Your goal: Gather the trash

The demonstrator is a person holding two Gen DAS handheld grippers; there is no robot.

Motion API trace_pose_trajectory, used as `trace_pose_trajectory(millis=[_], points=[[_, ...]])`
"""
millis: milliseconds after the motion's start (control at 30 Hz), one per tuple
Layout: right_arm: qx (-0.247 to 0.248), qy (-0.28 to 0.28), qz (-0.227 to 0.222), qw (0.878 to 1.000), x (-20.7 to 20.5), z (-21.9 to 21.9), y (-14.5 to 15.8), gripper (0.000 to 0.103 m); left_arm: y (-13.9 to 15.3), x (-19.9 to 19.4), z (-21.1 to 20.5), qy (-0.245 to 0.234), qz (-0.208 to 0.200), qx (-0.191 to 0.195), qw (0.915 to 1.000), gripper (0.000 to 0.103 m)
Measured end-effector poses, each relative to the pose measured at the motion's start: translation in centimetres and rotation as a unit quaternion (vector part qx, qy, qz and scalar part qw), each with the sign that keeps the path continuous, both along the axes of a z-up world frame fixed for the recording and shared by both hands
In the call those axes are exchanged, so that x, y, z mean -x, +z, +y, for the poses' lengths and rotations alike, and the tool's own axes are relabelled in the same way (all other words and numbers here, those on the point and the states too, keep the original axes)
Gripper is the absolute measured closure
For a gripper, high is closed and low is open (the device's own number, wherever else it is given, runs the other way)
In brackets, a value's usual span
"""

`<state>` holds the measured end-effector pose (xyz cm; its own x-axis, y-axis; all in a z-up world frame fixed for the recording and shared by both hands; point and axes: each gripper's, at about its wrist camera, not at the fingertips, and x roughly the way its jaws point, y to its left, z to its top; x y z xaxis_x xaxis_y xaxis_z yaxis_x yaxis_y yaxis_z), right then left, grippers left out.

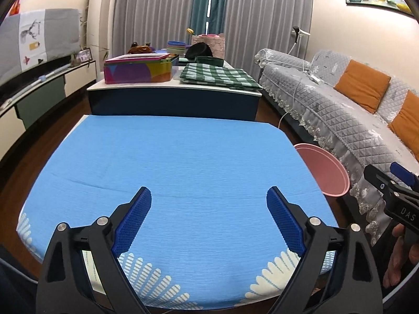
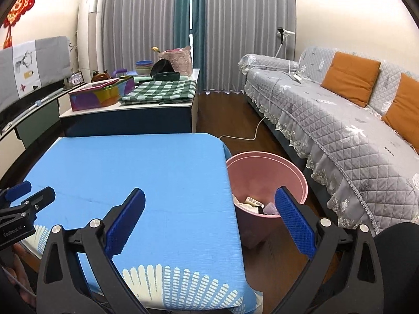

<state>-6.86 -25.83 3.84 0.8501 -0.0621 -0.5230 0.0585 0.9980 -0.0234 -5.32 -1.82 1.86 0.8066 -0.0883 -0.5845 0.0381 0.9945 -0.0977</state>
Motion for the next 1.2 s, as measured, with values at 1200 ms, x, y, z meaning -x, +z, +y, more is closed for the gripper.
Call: trace_pose_trajectory(millis=[1200], points=[[0.01, 0.001, 0.003, 1.0, -0.7, 1.0, -0.8, 0.005, -0.8, -0.5, -0.5, 0.006, 0.005, -0.01, 0.9999, 0.016]])
